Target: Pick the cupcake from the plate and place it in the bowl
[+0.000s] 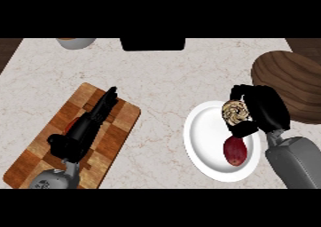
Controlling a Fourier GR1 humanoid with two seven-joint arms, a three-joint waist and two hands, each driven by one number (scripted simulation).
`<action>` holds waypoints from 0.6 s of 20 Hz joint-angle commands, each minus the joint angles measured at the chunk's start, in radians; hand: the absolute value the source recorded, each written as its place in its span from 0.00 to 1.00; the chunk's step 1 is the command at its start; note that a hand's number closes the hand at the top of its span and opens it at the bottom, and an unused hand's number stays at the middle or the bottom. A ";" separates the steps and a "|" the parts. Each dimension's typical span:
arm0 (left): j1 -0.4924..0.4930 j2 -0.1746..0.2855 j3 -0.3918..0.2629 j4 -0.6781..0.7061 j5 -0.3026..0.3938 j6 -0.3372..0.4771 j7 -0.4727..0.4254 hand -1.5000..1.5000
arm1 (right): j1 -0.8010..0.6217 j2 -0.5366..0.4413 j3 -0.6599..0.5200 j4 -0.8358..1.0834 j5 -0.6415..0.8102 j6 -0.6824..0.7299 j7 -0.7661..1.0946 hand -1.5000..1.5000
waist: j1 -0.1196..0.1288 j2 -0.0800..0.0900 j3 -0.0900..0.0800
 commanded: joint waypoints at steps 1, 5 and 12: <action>-0.011 0.017 0.025 -0.018 0.017 -0.014 0.019 0.50 | 0.023 -0.039 -0.131 -0.144 -0.099 -0.066 -0.062 1.00 | -0.003 0.001 0.001; -0.003 -0.024 -0.019 -0.023 -0.022 0.013 0.018 0.50 | 0.001 -0.009 -0.257 -0.165 -0.226 -0.069 -0.069 1.00 | 0.013 0.005 0.001; -0.002 -0.020 0.010 0.070 -0.021 -0.045 -0.056 0.50 | -0.095 -0.100 -0.398 0.044 -0.219 -0.017 -0.117 1.00 | 0.027 0.011 0.000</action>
